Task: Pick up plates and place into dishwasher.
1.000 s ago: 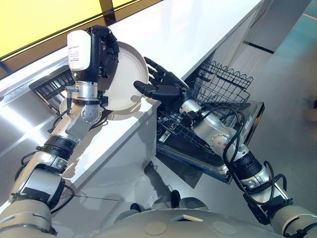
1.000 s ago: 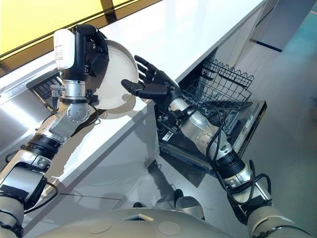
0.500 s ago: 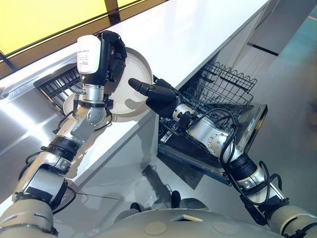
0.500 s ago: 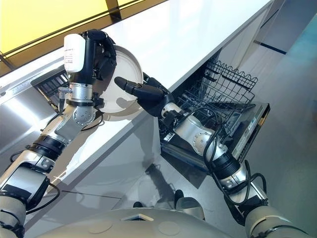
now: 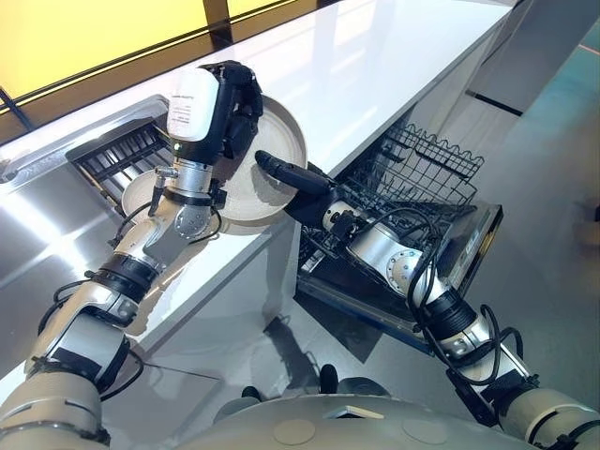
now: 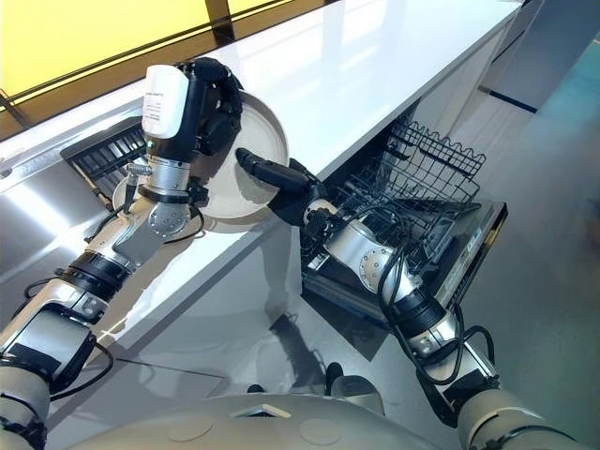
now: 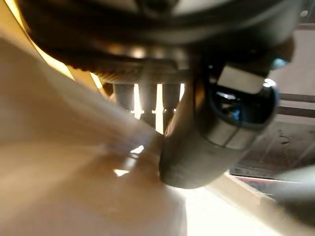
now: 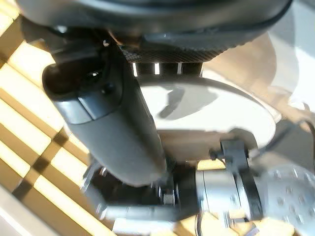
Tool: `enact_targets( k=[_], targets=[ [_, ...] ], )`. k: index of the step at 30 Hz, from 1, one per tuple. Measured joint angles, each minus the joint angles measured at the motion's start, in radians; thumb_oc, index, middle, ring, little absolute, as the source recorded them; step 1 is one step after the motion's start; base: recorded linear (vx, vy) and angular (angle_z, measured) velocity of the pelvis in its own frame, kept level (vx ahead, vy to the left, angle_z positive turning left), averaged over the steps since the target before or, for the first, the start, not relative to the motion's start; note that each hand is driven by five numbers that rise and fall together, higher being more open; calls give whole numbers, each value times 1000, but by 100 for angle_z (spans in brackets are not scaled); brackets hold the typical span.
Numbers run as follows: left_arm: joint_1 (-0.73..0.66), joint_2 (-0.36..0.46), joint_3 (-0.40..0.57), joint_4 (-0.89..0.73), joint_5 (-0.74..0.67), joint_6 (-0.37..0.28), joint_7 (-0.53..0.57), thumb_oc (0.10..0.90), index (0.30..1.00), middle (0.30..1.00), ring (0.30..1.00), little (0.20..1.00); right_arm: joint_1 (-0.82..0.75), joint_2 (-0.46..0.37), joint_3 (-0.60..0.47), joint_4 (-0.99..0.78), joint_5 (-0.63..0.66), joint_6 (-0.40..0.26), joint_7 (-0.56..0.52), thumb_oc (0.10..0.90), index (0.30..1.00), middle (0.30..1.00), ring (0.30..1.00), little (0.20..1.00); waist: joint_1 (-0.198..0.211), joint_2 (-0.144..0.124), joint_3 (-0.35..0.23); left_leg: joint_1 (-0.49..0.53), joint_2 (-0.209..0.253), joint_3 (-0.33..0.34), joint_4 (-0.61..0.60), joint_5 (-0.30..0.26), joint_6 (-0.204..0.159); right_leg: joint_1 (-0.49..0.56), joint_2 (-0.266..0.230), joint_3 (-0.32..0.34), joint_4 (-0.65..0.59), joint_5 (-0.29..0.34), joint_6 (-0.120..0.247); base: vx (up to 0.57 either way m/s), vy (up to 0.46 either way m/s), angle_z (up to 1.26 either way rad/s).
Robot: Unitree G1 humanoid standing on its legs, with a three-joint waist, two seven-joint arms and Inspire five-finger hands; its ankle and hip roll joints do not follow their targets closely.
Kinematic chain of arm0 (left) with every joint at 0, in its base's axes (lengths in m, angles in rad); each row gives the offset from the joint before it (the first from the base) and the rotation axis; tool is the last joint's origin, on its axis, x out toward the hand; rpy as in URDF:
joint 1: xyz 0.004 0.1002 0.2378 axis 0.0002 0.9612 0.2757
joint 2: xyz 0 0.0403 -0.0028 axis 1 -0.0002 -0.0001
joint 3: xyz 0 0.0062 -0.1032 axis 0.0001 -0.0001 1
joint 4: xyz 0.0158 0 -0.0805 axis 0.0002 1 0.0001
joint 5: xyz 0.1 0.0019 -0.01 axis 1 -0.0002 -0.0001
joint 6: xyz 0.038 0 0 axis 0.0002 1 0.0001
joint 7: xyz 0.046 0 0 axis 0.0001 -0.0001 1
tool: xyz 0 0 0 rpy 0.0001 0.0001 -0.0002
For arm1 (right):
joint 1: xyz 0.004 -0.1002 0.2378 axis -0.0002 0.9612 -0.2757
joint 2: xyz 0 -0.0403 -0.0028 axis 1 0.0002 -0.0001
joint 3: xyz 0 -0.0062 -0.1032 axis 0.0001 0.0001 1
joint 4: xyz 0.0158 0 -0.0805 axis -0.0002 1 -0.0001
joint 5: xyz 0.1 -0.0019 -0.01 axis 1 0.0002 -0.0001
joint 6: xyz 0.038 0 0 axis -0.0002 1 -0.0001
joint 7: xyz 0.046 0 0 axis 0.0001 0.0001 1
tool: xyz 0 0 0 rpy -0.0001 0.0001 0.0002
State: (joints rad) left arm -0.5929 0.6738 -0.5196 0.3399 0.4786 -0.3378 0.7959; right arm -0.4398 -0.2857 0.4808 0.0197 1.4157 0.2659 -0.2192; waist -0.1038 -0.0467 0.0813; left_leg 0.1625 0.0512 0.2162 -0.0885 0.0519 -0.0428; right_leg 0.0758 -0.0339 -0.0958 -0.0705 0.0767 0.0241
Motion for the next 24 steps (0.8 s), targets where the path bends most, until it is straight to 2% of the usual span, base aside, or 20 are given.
enact_targets(
  k=[11, 12, 13, 14, 18, 24],
  targets=[
    [-15, -5, -27, -15, 33, 7, -5, 100, 300, 300, 300, 200, 0, -4, 0, 10, 4, -22, -30, 100, 300, 300, 300, 200, -7, 3, -1, 0, 1, -8, 0, 0, -1, 0, 1, 0, 0, 0, 0, 0, 0, 0],
    [-16, -5, -27, -14, 33, 7, -6, 303, 474, 474, 474, 403, 0, -4, 0, 10, 6, -22, -31, 100, 300, 300, 300, 200, -7, 3, -1, 0, 1, -8, 0, 0, -1, 0, 1, 0, 0, 0, 0, 0, 0, 0],
    [-16, -5, -27, -15, 32, 8, -8, 396, 554, 554, 554, 496, 0, -4, 0, 10, 7, -22, -31, 100, 300, 300, 300, 200, -7, 3, -1, 0, 1, -8, 0, 0, -1, 0, 1, 0, 0, 0, 0, 0, 0, 0],
    [-17, -5, -26, -15, 29, 8, -17, 800, 900, 900, 900, 900, 0, -4, 0, 10, 11, -22, -35, 100, 300, 300, 300, 200, -7, 3, -1, 0, 1, -8, 0, 0, -1, 0, 1, 0, 0, 0, 0, 0, 0, 0],
    [-17, -8, -26, -17, -41, 6, -69, 800, 900, 900, 900, 900, 0, -5, 0, 20, 25, -30, -47, 100, 300, 300, 300, 200, -4, 3, -1, 0, 1, -7, 0, 0, -1, 0, 0, 0, 0, 0, 0, -1, -16, 0],
    [-54, -12, -15, -49, -157, 12, -164, 800, 900, 900, 900, 900, 0, -11, 1, 20, 141, -56, -74, 100, 300, 300, 300, 200, -1, 6, -1, 0, 2, -8, 0, 1, -1, 0, 1, -1, -1, 0, 0, 6, -34, 0]
  ],
)
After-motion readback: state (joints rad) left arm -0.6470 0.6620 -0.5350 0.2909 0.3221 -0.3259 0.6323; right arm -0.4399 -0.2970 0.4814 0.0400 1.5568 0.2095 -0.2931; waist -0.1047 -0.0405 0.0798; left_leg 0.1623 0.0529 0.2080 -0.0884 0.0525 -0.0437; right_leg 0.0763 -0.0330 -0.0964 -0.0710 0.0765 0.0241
